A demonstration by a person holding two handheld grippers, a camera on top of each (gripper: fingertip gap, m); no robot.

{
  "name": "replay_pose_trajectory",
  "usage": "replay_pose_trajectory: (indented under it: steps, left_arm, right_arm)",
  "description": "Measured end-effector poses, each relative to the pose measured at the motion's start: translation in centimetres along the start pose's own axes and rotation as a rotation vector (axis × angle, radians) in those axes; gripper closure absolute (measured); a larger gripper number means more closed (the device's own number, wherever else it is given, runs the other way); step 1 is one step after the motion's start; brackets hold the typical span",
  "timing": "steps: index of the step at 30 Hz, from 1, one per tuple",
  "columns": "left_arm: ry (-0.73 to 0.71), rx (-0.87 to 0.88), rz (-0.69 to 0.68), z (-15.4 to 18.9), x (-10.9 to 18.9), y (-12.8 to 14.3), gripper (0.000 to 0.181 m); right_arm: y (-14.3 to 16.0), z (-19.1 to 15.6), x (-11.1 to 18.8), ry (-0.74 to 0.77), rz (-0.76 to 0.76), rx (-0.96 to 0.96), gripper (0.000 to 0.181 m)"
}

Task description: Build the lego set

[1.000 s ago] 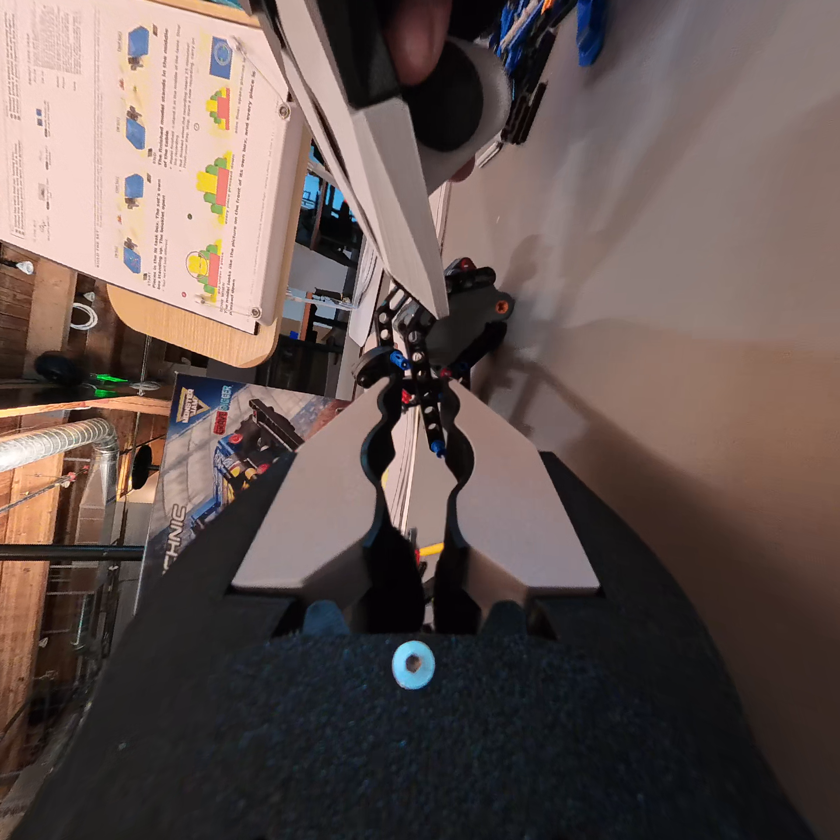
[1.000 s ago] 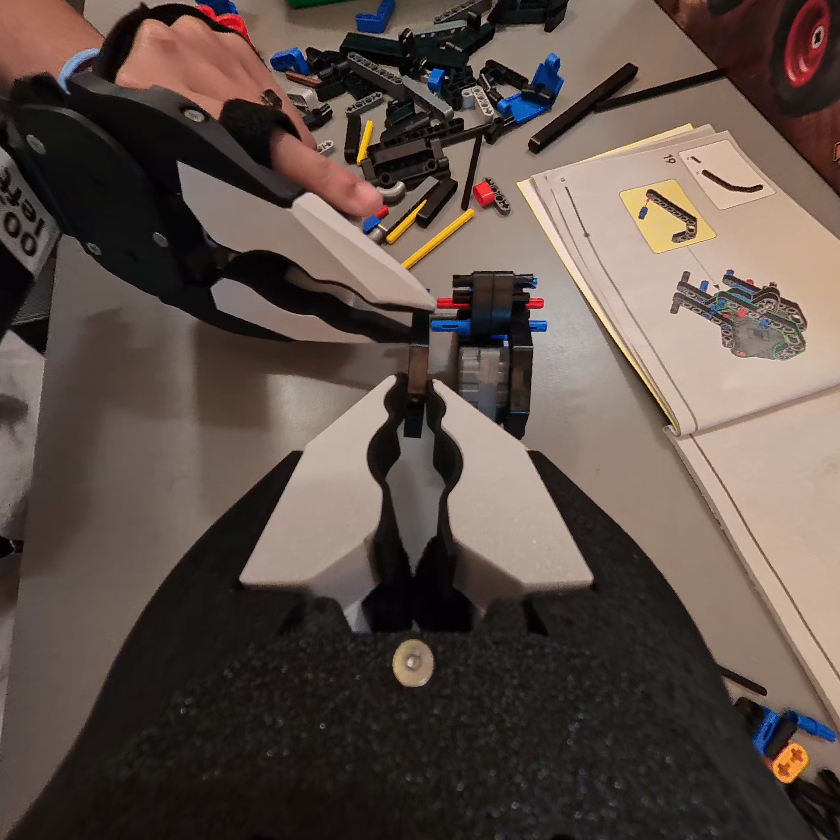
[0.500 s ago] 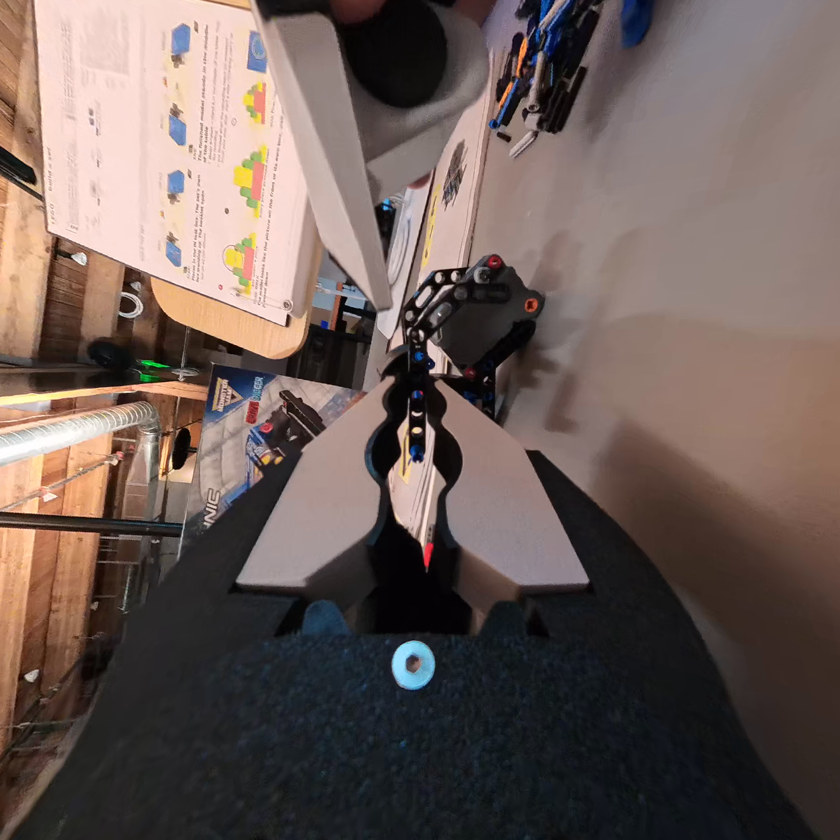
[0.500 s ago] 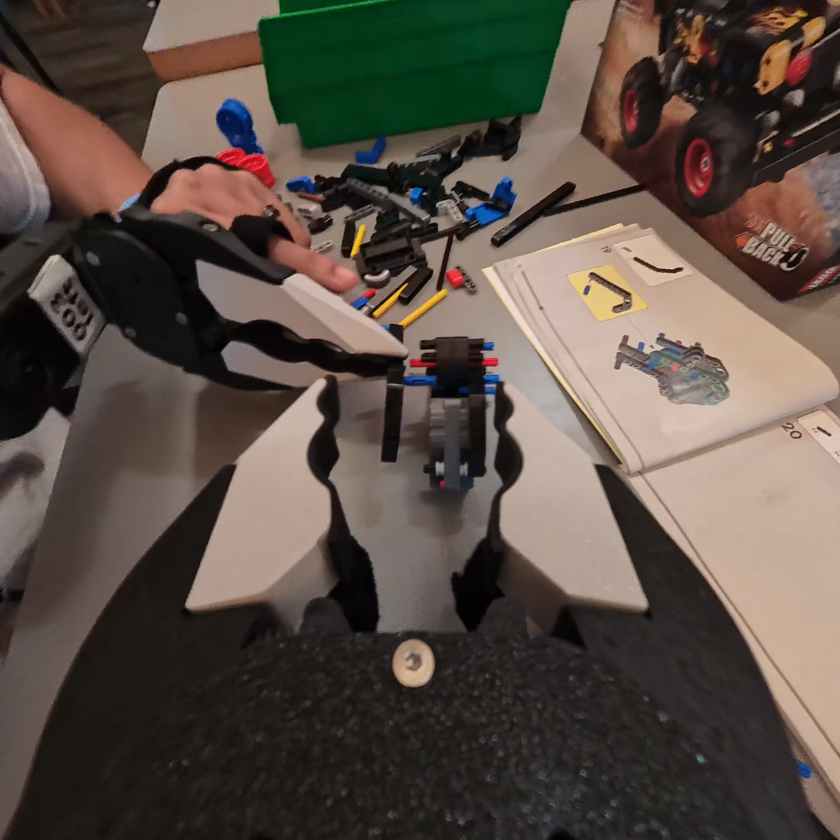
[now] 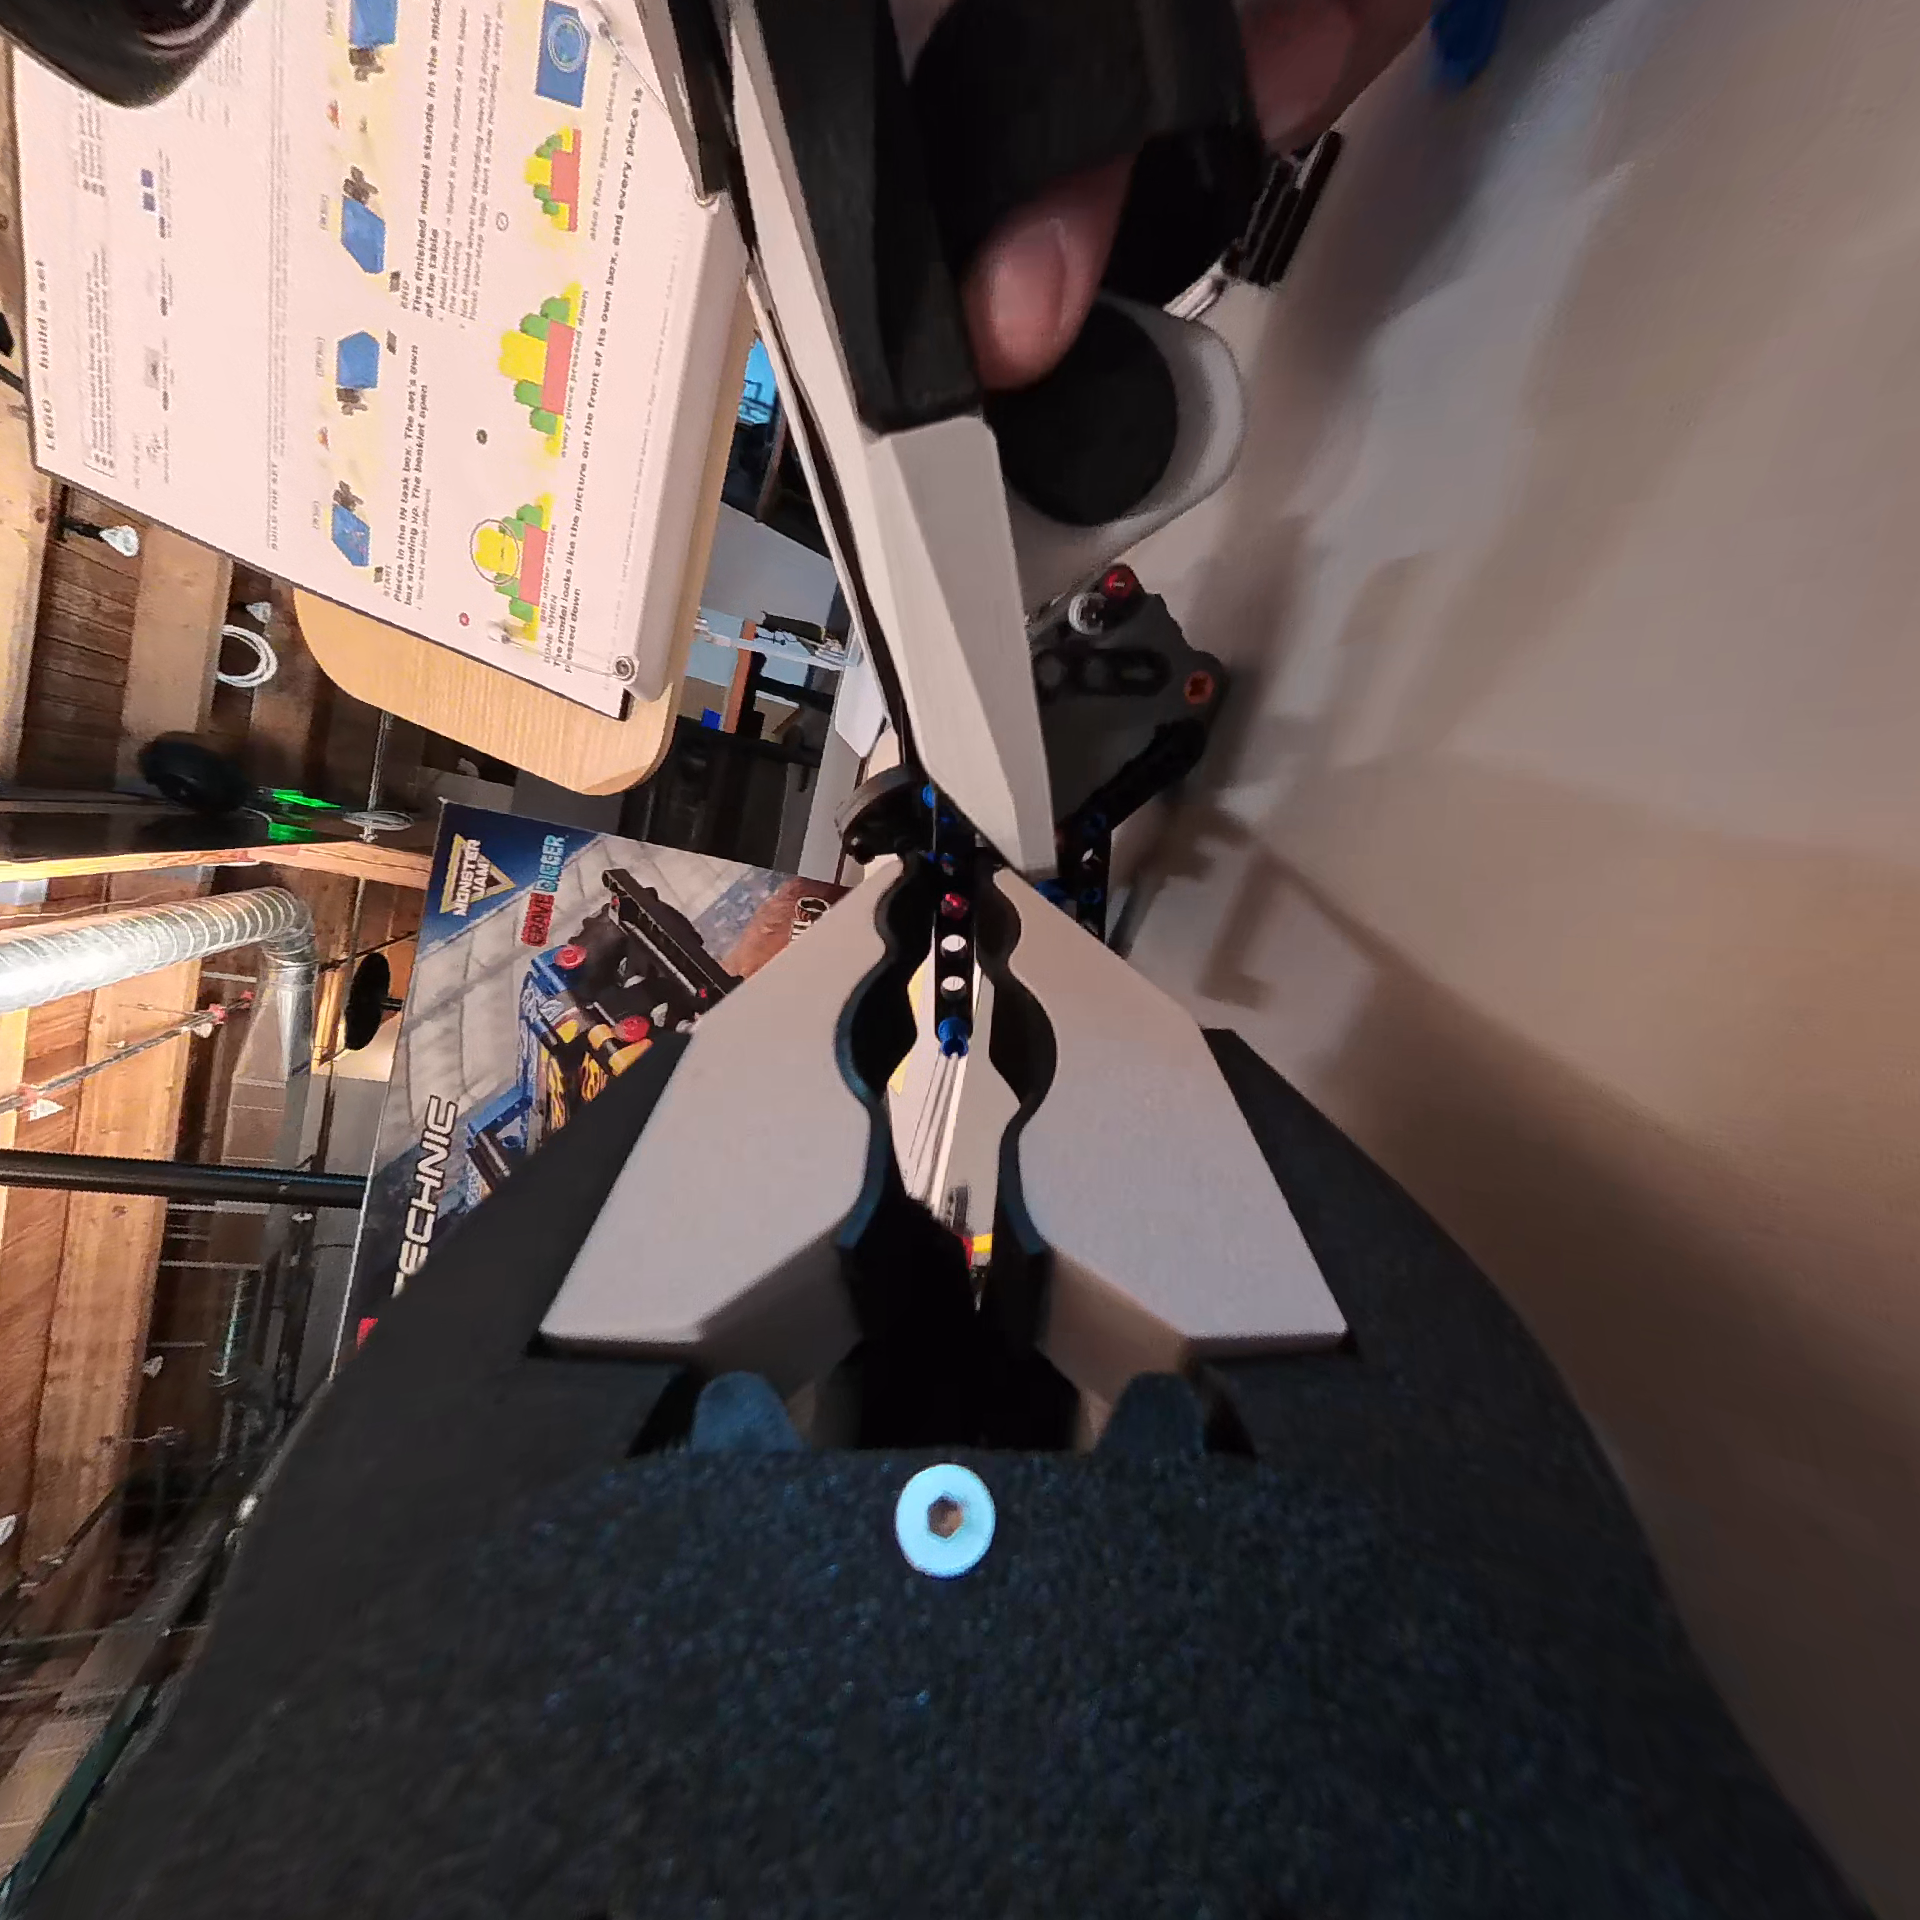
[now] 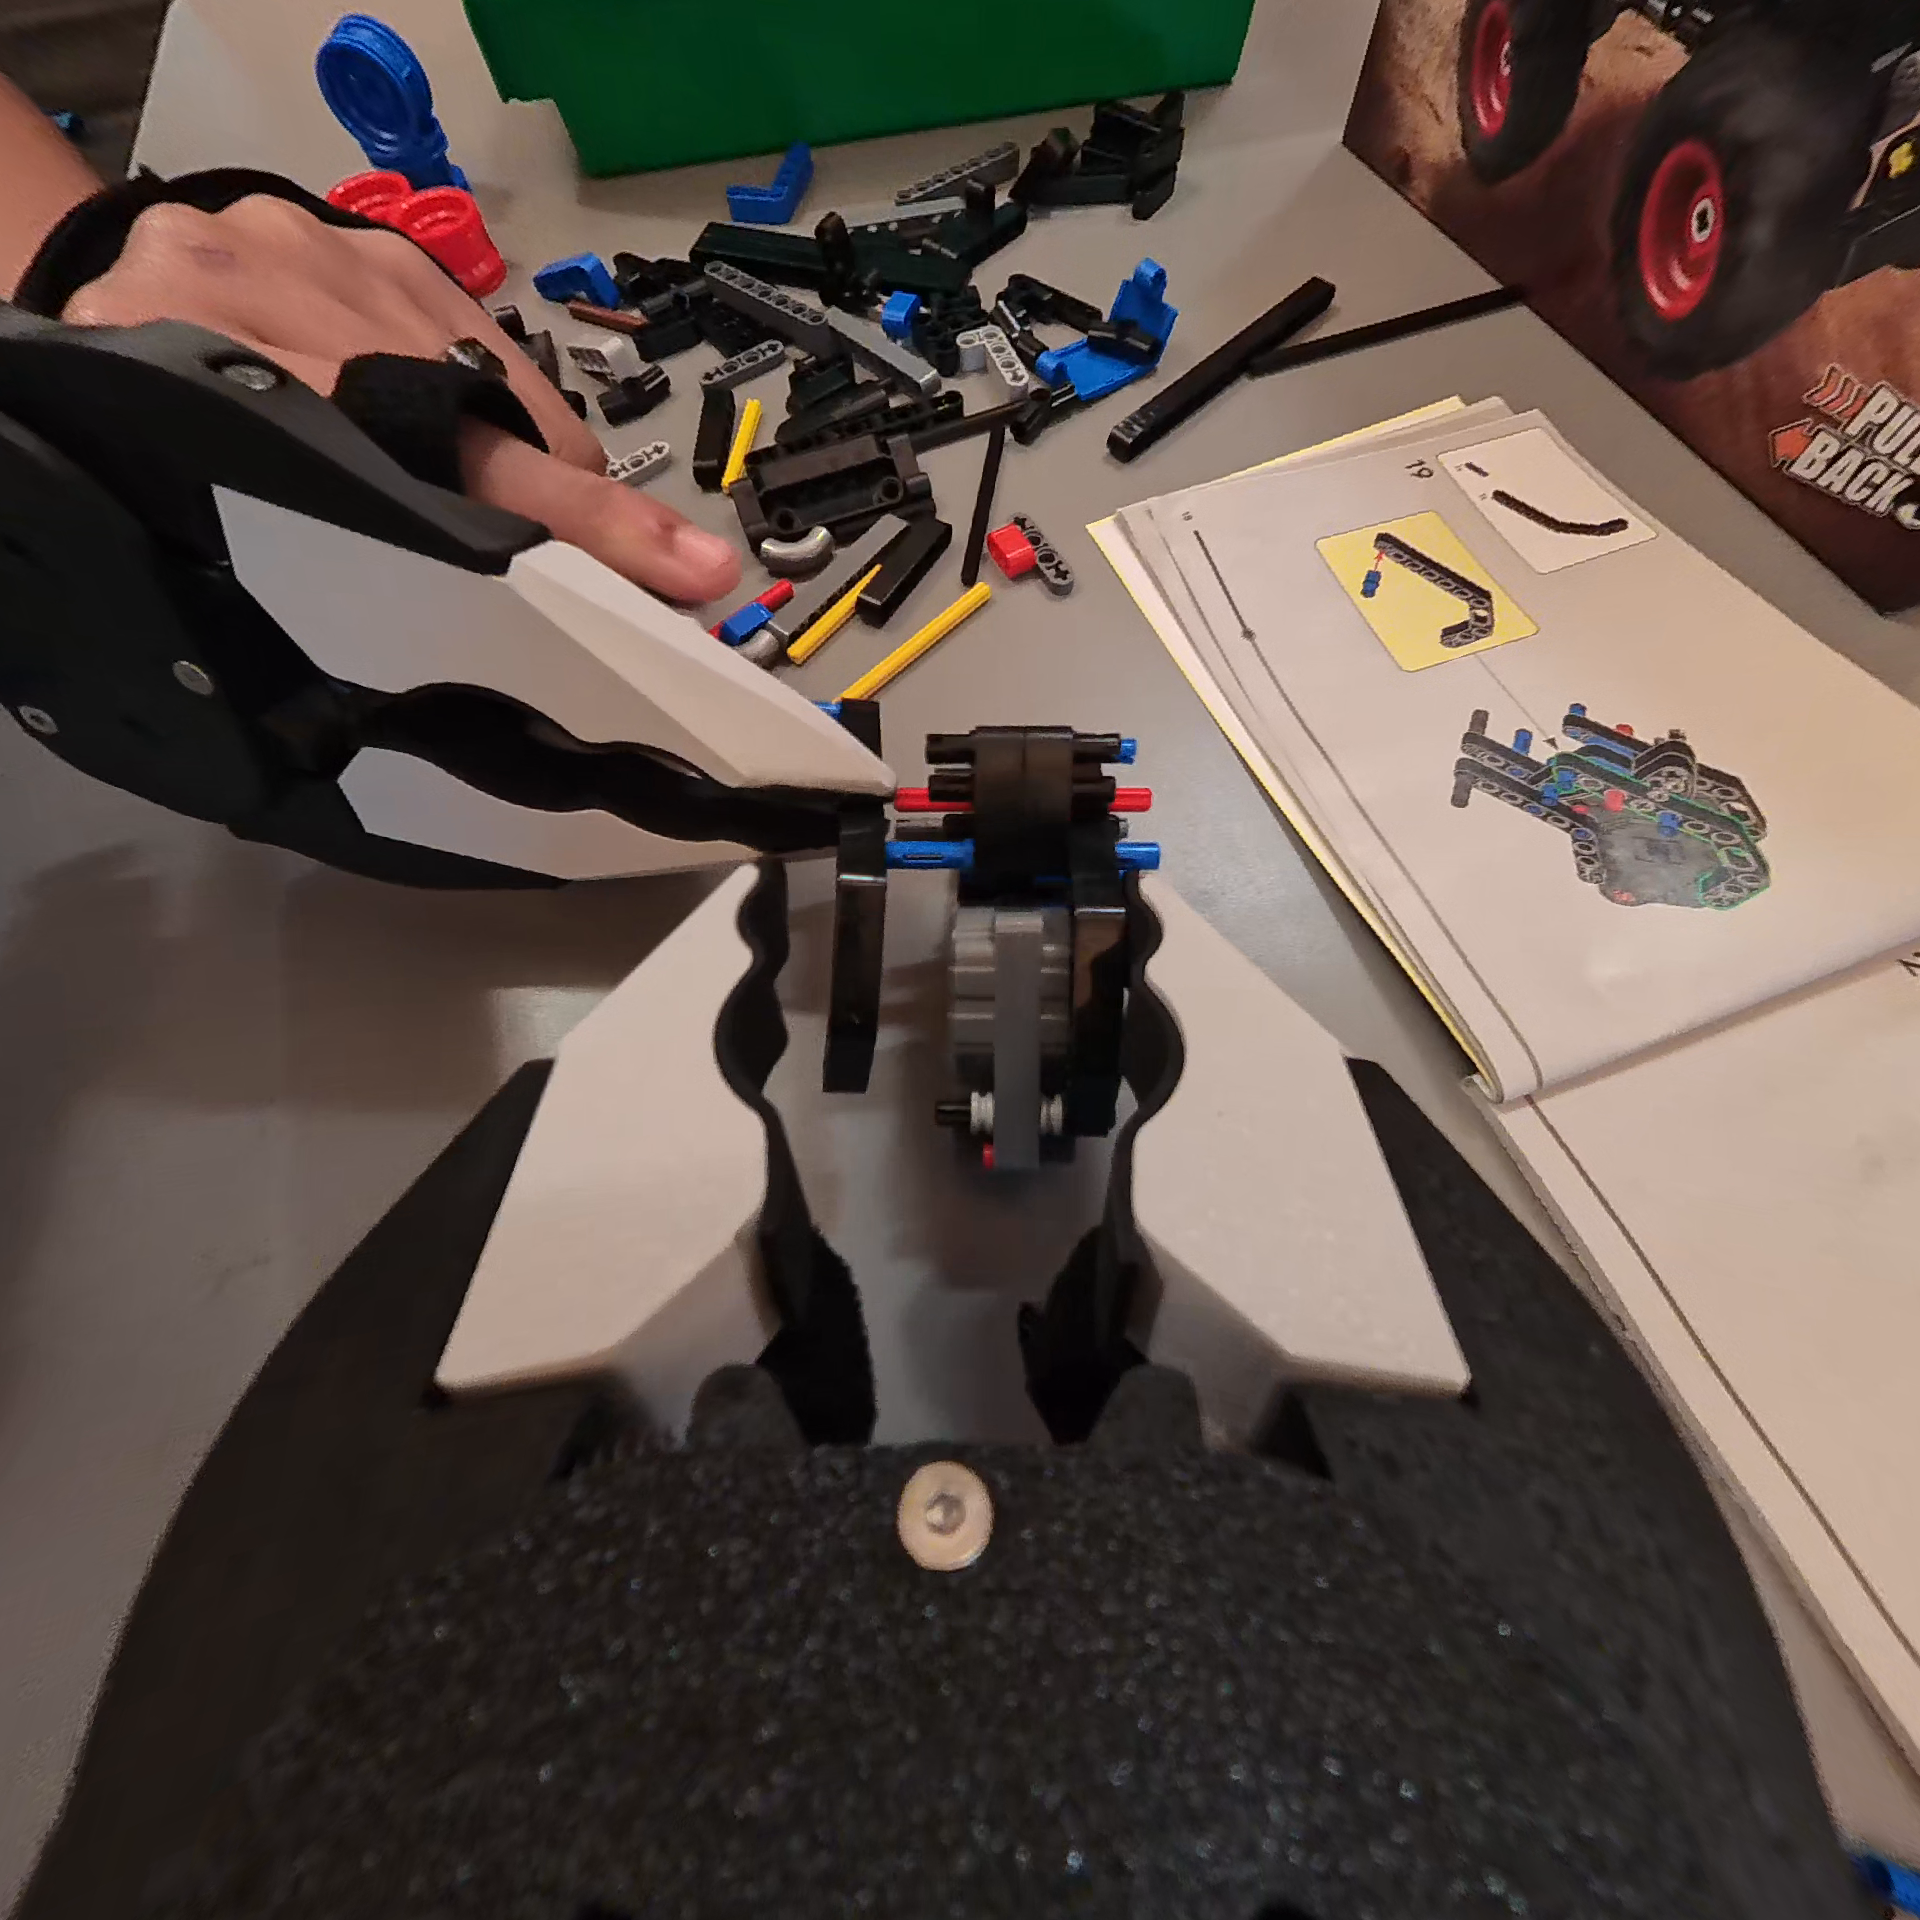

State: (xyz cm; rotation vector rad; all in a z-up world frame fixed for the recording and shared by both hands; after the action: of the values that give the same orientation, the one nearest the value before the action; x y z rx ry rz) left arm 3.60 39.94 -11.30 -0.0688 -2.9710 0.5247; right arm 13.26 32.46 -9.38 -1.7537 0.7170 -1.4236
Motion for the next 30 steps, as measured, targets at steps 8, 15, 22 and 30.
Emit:
replay_pose_trajectory:
  steps: [8, 15, 22, 30]
  left_arm:
    - [-0.019, -0.036, -0.013, 0.2, -0.4, 0.0, 0.176]
    - [-0.017, -0.033, -0.032, 0.3, -0.6, -0.1, 0.176]
    - [-0.029, -0.043, -0.058, 0.4, -0.9, -0.2, 0.176]
    - [-0.054, -0.074, -0.063, 0.5, -1.0, -0.1, 0.176]
  right_arm:
    - [0.1, 0.6, 0.4, -0.022, 0.012, -0.049, 0.128]
    - [-0.1, 0.6, 0.4, -0.002, -0.016, -0.046, 0.128]
    - [-0.1, 0.7, 0.3, 0.028, -0.02, -0.062, 0.129]
    - [-0.1, 0.8, 0.4, 0.035, -0.028, -0.081, 0.13]
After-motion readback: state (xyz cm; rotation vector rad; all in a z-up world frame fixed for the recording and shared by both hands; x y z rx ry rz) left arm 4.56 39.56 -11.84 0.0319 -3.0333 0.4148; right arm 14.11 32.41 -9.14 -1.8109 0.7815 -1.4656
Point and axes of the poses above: each gripper's, where its closed fingertips meet, x back along the fingers, y out of its underside, z = x × y across the jaws, the point moved 8 cm from there along x, back along the fingers, and after that the axes turned 5 degrees about -y, right-handed, at the moved point
